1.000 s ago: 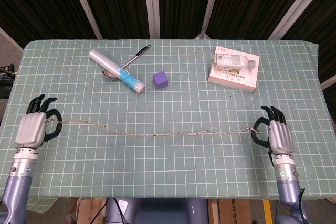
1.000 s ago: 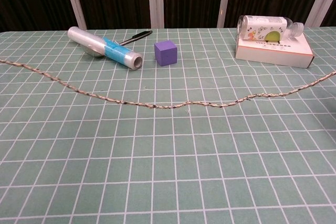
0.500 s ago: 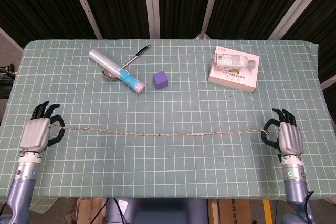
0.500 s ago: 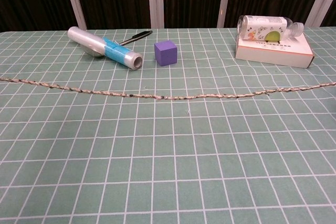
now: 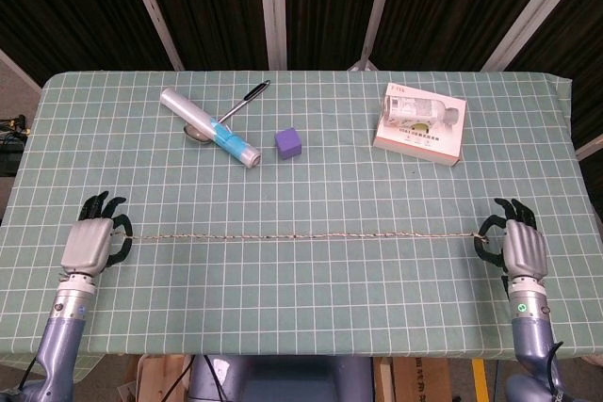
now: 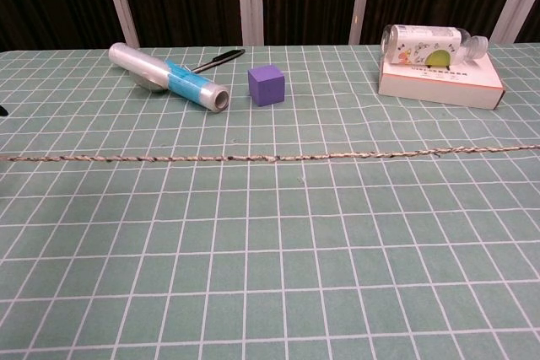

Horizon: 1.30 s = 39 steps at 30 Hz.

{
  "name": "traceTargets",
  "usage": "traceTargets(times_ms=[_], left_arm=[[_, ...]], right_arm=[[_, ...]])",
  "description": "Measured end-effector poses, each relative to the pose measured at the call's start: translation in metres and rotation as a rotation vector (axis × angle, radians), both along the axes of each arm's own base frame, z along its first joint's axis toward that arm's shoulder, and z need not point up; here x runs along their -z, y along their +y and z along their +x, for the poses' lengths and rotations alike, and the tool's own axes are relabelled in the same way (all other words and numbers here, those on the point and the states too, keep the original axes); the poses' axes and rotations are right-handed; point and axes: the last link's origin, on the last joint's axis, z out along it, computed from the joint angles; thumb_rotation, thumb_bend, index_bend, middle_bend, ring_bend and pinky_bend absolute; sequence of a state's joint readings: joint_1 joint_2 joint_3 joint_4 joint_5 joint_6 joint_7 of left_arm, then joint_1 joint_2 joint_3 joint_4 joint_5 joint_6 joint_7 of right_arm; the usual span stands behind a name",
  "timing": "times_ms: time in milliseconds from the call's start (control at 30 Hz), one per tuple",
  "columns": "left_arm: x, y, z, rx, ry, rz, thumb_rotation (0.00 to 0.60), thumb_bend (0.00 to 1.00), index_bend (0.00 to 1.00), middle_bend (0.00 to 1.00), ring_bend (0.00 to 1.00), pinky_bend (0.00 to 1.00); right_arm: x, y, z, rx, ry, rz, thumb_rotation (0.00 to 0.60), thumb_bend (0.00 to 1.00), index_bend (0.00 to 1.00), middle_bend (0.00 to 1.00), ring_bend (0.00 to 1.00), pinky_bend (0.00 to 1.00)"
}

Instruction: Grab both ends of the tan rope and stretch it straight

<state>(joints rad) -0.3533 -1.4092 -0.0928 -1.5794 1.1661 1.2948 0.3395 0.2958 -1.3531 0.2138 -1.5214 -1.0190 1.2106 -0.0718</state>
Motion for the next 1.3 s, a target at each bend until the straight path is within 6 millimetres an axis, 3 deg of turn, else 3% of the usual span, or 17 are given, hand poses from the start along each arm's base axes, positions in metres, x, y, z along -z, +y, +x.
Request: traceTargets(times_ms=[67, 200, 267, 467, 567, 733, 1067, 1300], left_arm=[[0.003, 0.000, 0.000, -0.001, 0.010, -0.008, 0.600, 0.45, 0.56, 0.10, 0.00, 0.00], [0.006, -0.001, -0.001, -0.006, 0.046, -0.024, 0.600, 0.27, 0.41, 0.01, 0.00, 0.00], [0.006, -0.002, -0.001, -0.012, 0.058, -0.030, 0.600, 0.22, 0.35, 0.00, 0.00, 0.00], [-0.002, -0.005, -0.004, -0.030, 0.076, -0.034, 0.600, 0.14, 0.15, 0.00, 0.00, 0.00], [-0.011, -0.008, -0.005, -0.035, 0.077, -0.023, 0.600, 0.13, 0.11, 0.00, 0.00, 0.00], [-0.031, -0.019, -0.006, -0.040, 0.042, 0.005, 0.600, 0.13, 0.08, 0.00, 0.00, 0.00], [-0.070, -0.048, -0.006, 0.036, -0.021, 0.070, 0.600, 0.13, 0.08, 0.00, 0.00, 0.00], [-0.099, -0.084, -0.017, 0.110, -0.031, 0.181, 0.600, 0.13, 0.07, 0.00, 0.00, 0.00]], right_arm=[[0.001, 0.000, -0.001, 0.001, 0.008, 0.006, 0.600, 0.50, 0.49, 0.13, 0.00, 0.00], [0.004, 0.001, -0.002, 0.005, 0.046, 0.040, 0.600, 0.50, 0.09, 0.00, 0.00, 0.00], [0.004, 0.002, -0.003, 0.006, 0.073, 0.061, 0.600, 0.50, 0.00, 0.00, 0.00, 0.00], [0.004, 0.004, -0.003, 0.015, 0.133, 0.099, 0.600, 0.49, 0.00, 0.00, 0.00, 0.00], [0.001, 0.006, -0.003, 0.021, 0.137, 0.090, 0.600, 0.43, 0.00, 0.00, 0.00, 0.00], [-0.009, 0.010, -0.003, 0.025, 0.169, 0.070, 0.600, 0.33, 0.00, 0.00, 0.00, 0.00], [-0.023, 0.022, 0.001, -0.011, 0.253, 0.049, 0.600, 0.33, 0.00, 0.00, 0.00, 0.00], [-0.038, 0.043, 0.015, -0.162, 0.255, -0.020, 0.600, 0.33, 0.00, 0.00, 0.00, 0.00]])
